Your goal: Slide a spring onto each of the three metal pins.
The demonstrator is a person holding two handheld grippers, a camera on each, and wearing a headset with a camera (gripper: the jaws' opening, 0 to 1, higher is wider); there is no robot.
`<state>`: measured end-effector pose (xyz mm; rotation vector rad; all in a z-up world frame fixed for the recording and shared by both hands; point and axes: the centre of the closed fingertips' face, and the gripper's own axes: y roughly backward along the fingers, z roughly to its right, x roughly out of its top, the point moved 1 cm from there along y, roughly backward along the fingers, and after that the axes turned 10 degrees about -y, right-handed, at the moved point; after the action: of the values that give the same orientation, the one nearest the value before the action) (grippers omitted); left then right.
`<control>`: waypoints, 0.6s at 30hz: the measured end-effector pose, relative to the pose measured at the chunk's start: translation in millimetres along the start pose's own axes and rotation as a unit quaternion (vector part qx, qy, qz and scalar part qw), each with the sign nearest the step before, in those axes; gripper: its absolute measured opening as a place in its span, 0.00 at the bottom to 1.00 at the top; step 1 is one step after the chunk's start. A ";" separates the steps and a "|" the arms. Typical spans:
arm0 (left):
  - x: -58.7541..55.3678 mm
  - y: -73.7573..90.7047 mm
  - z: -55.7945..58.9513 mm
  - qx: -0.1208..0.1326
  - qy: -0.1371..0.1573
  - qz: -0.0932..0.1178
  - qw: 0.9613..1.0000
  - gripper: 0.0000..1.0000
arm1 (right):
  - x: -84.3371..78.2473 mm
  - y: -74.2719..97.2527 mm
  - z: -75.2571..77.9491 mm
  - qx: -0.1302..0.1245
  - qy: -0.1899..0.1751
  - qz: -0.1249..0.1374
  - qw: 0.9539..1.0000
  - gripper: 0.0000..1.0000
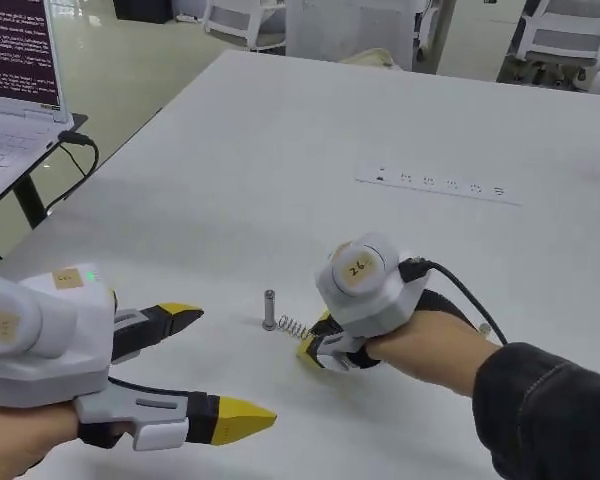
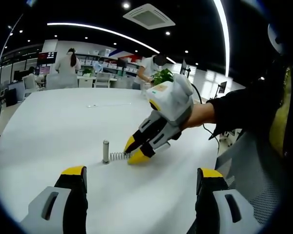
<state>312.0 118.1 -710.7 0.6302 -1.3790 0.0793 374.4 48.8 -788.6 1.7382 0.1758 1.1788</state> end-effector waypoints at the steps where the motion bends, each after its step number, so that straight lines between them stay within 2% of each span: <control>1: 0.0 0.2 0.1 0.000 0.000 0.000 1.000 0.90 | 0.4 -0.2 0.1 -0.001 0.006 0.001 1.000 0.12; 3: -0.4 0.9 -0.3 0.001 0.000 0.000 1.000 0.90 | -0.3 0.4 -0.4 -0.003 0.010 -0.001 1.000 0.09; 9: -0.8 2.7 1.5 -0.001 0.000 -0.001 1.000 0.88 | -2.3 2.4 -4.6 0.001 0.007 0.000 1.000 0.09; 18: -1.7 2.8 4.7 -0.008 -0.002 -0.004 1.000 0.84 | -3.4 16.2 -16.3 0.009 0.018 0.006 1.000 0.09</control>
<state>306.3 118.8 -710.9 0.6221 -1.3802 0.0611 354.0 49.1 -777.5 1.7363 0.1978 1.2202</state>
